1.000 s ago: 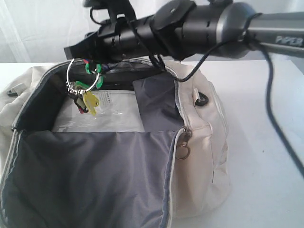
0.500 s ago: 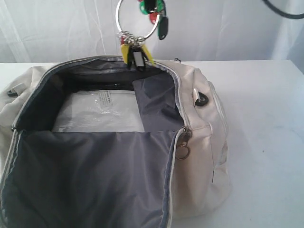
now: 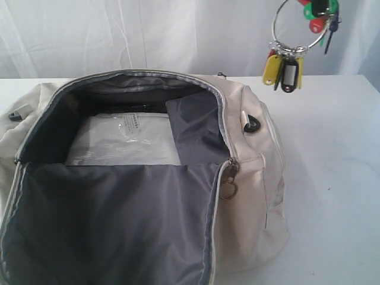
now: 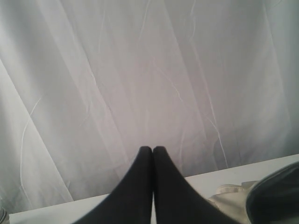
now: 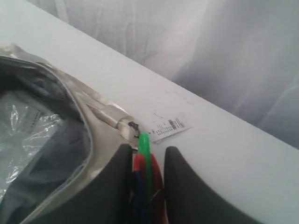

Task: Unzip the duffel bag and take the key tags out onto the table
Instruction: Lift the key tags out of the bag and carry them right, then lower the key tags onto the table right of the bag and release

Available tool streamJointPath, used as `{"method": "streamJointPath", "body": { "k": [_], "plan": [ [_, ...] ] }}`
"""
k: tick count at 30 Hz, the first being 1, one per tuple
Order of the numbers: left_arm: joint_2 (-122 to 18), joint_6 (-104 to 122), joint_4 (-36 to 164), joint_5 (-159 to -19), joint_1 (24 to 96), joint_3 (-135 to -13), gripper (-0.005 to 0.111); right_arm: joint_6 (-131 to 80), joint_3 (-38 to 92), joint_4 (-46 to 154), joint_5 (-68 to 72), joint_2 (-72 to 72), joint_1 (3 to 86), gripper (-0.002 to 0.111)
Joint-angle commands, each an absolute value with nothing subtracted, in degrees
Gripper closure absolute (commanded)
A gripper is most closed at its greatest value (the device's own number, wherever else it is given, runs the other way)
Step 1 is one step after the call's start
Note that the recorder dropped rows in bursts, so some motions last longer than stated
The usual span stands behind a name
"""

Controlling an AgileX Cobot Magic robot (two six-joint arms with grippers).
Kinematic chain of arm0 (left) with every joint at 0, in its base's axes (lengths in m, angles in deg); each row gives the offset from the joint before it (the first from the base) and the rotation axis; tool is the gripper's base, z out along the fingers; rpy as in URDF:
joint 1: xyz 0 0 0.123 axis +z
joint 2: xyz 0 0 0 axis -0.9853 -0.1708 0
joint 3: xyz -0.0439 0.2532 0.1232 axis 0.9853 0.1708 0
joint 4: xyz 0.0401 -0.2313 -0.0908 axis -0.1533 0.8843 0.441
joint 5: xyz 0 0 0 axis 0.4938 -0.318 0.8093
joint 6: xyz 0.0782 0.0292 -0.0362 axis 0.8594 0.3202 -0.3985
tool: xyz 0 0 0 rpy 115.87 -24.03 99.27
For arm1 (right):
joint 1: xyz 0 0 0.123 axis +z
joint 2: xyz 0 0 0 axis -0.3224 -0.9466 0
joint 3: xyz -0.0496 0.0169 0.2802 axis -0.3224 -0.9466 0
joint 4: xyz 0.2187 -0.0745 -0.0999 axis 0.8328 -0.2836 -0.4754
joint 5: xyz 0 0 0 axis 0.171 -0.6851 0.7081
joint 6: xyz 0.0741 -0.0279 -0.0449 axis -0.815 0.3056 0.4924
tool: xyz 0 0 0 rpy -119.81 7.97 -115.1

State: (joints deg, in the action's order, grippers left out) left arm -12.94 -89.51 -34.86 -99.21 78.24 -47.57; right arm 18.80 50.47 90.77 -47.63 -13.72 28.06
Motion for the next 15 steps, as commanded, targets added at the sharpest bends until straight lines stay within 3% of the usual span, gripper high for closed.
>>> {"method": "streamJointPath", "body": {
  "k": [1, 6, 15],
  "plan": [
    [-12.4, -89.8, -35.6, -99.9, 78.4, -47.9, 0.104, 16.7, 50.1, 91.1, -49.9, -13.0, 21.7, 0.108],
    [-12.4, -89.8, -35.6, -99.9, 78.4, -47.9, 0.104, 16.9, 41.2, 91.1, -47.5, -13.2, 14.4, 0.108],
    [-12.4, -89.8, -35.6, -100.0, 78.4, -47.9, 0.104, 21.8, 29.1, 98.9, -37.9, -21.7, 13.6, 0.108]
  ]
}}
